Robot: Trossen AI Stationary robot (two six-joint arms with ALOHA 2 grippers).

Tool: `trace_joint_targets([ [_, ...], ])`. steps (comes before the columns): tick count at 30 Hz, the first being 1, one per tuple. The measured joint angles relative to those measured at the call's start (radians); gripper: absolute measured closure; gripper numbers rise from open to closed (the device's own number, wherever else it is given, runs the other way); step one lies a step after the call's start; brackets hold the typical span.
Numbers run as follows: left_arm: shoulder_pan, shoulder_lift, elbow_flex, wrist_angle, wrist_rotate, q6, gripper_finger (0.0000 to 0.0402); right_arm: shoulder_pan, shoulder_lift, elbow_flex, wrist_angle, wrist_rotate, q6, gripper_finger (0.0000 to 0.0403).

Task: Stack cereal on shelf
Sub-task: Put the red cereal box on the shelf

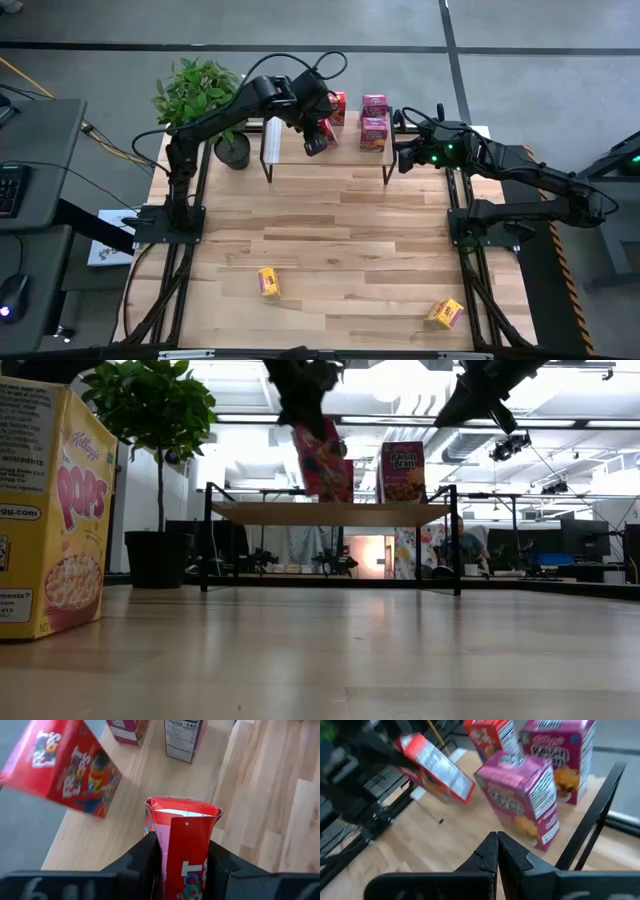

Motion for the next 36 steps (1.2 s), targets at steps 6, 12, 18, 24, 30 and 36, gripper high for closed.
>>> trace_joint_targets([
  [6, 0.009, 0.054, 0.001, 0.086, 0.027, 0.063, 0.0296, 0.000, 0.000, 0.000, 0.045, 0.069, 0.000, 0.0402],
  [12, 0.009, 0.088, 0.001, 0.181, 0.012, 0.125, 0.0296, 0.000, 0.000, 0.000, 0.067, 0.068, -0.009, 0.0402],
  [18, 0.009, 0.090, 0.001, 0.192, -0.052, 0.160, 0.0295, 0.000, 0.000, 0.000, 0.070, 0.063, -0.021, 0.0402],
  [24, 0.009, 0.090, 0.001, 0.191, -0.053, 0.189, 0.0271, 0.000, 0.000, 0.000, 0.071, 0.063, -0.033, 0.0402],
  [30, 0.009, 0.090, 0.001, 0.192, -0.052, 0.202, 0.0216, 0.000, 0.000, 0.000, 0.071, 0.069, -0.031, 0.0402],
  [36, 0.009, 0.086, 0.001, 0.193, -0.057, 0.201, 0.0175, 0.000, 0.000, 0.000, 0.071, 0.070, -0.024, 0.0402],
])
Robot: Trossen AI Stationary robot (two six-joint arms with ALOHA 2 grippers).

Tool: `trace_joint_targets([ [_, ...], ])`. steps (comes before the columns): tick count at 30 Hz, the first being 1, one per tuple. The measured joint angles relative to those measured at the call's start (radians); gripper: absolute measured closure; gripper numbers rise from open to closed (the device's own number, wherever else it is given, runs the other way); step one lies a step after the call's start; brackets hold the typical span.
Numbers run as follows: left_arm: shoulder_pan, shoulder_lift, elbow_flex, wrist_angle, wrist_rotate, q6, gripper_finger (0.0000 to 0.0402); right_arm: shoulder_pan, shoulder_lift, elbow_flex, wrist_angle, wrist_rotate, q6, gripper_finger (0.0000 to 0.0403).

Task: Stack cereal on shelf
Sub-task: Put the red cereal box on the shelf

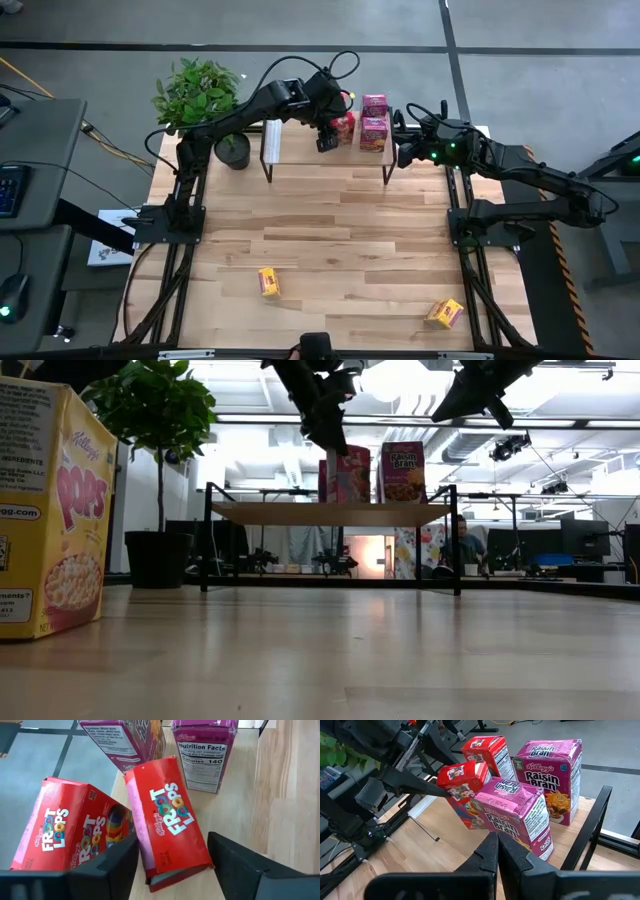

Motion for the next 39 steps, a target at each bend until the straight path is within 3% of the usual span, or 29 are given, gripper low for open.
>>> trace_joint_targets([
  [12, 0.000, -0.088, 0.001, 0.006, -0.016, -0.005, 0.0167, 0.000, 0.000, 0.000, 0.009, -0.003, 0.001, 0.0402],
  [16, -0.004, -0.139, 0.001, 0.011, -0.016, -0.093, 0.0170, 0.000, 0.000, 0.000, 0.009, -0.003, -0.001, 0.0402],
  [19, -0.012, -0.175, -0.009, 0.049, 0.046, -0.187, 0.0195, 0.000, 0.000, 0.000, 0.009, -0.003, -0.007, 0.0402],
  [21, -0.034, -0.197, -0.047, 0.111, 0.085, -0.246, 0.0237, 0.000, 0.000, 0.000, 0.009, -0.003, -0.007, 0.0402],
  [24, -0.091, -0.235, -0.160, 0.228, 0.083, -0.275, 0.0341, 0.000, 0.000, 0.000, 0.008, -0.003, -0.011, 0.0402],
  [26, -0.128, -0.273, -0.280, 0.367, 0.061, -0.309, 0.0384, 0.000, 0.000, 0.000, 0.005, -0.004, -0.027, 0.0402],
  [34, -0.222, -0.463, -0.872, 0.985, -0.232, -0.556, 0.0399, 0.000, 0.000, 0.000, -0.002, -0.010, -0.036, 0.0402],
  [36, -0.233, -0.467, -0.974, 1.110, -0.303, -0.592, 0.0401, 0.000, 0.000, 0.000, -0.001, -0.010, -0.036, 0.0402],
  [39, -0.234, -0.441, -1.050, 1.205, -0.321, -0.675, 0.0401, 0.000, 0.000, 0.000, -0.001, -0.010, -0.036, 0.0402],
])
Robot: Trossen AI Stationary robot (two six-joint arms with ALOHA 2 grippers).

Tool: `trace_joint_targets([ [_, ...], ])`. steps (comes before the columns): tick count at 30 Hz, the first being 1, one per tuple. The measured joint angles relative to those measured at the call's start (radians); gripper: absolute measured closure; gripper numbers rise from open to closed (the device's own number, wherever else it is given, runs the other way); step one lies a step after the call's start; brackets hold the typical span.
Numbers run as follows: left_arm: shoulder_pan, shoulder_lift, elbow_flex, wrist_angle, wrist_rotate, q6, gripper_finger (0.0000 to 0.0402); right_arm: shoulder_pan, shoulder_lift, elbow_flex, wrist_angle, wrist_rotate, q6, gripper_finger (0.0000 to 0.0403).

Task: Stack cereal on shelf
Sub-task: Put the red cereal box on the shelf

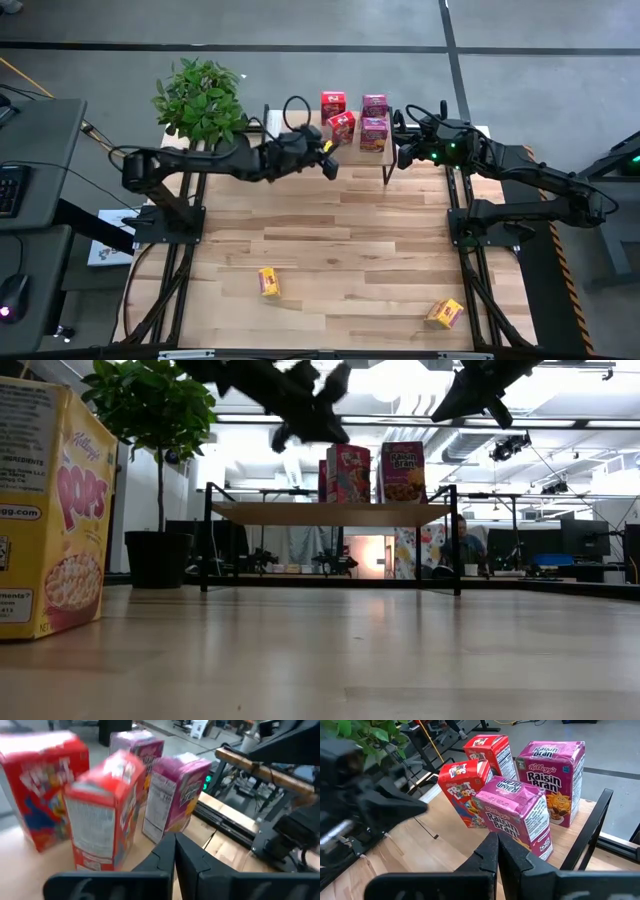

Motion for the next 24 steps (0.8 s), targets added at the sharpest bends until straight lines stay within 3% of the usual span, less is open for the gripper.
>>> trace_joint_targets([
  [3, 0.000, 0.046, -0.009, 0.038, -0.007, -0.031, 0.0401, 0.000, 0.000, 0.000, 0.000, 0.000, 0.000, 0.0402],
  [10, 0.012, 0.124, -0.009, 0.072, -0.154, -0.034, 0.0401, 0.000, 0.000, 0.000, 0.000, 0.000, 0.003, 0.0402],
  [24, 0.063, 0.128, -0.009, 0.072, -0.172, 0.061, 0.0401, 0.000, 0.000, 0.000, 0.000, -0.001, 0.008, 0.0402],
])
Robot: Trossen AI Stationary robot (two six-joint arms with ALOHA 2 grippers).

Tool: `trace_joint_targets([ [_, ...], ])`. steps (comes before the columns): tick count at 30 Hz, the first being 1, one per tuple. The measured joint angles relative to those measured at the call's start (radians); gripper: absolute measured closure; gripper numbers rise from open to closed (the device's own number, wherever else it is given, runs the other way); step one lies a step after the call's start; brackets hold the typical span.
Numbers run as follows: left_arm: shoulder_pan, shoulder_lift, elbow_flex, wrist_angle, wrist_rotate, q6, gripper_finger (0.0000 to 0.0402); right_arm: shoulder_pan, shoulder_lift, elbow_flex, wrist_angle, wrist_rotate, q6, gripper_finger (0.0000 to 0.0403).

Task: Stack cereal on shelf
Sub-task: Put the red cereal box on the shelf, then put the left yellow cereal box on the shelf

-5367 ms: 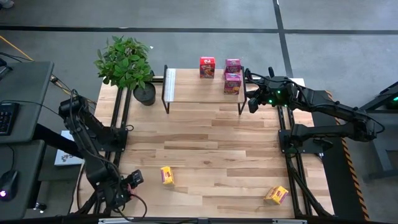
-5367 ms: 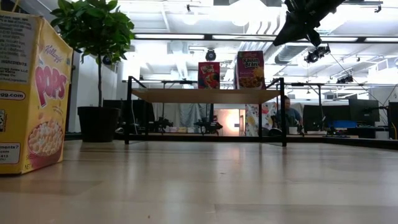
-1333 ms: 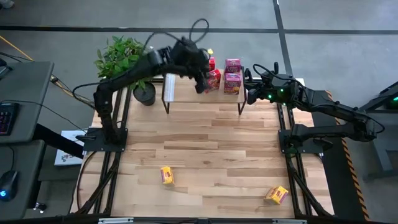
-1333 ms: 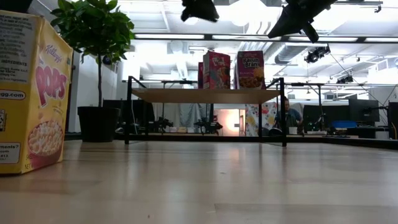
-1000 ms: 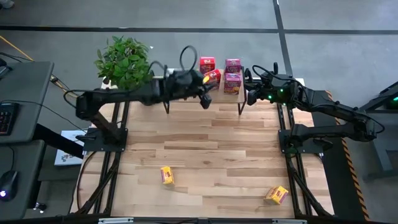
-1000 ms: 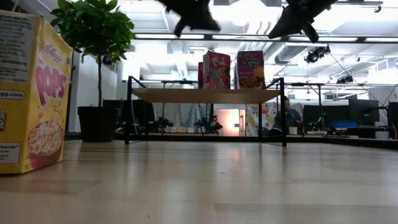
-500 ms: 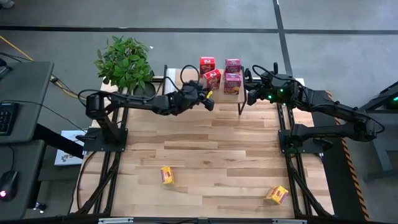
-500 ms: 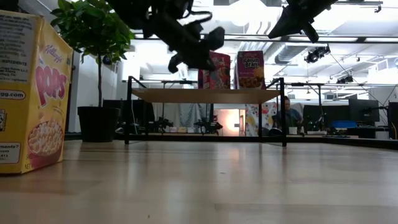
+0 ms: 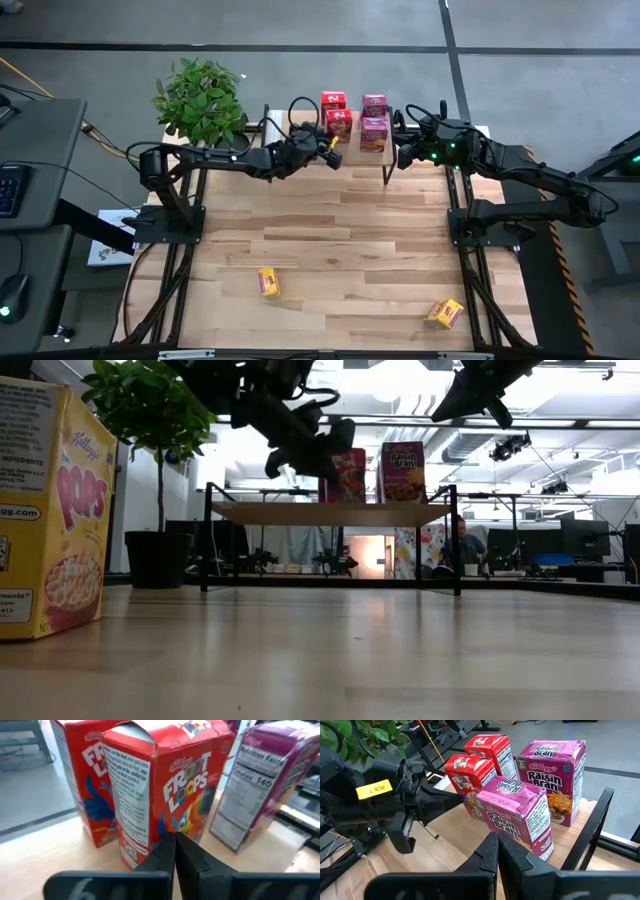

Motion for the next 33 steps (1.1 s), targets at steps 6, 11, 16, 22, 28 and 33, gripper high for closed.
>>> trace_joint_targets([
  [6, -0.009, -0.043, 0.000, -0.072, 0.047, 0.011, 0.0401, 0.000, 0.000, 0.000, 0.000, 0.000, 0.000, 0.0402],
  [11, -0.054, -0.183, 0.000, -0.231, 0.189, 0.068, 0.0401, 0.000, 0.000, 0.000, 0.001, -0.030, -0.005, 0.0402],
  [16, -0.112, -0.369, 0.000, -0.424, 0.515, 0.175, 0.0397, 0.000, 0.000, 0.000, 0.001, -0.077, -0.007, 0.0402],
  [22, -0.193, -0.529, 0.003, -0.665, 0.728, 0.322, 0.0353, 0.000, 0.000, 0.000, 0.000, -0.078, -0.031, 0.0402],
  [28, -0.306, -0.505, 0.104, -0.916, 0.745, 0.517, 0.0253, 0.000, 0.000, 0.000, 0.000, -0.079, -0.034, 0.0402],
  [33, -0.413, -0.443, 0.198, -1.111, 0.744, 0.659, 0.0174, 0.000, 0.000, 0.000, -0.016, -0.079, -0.025, 0.0402],
])
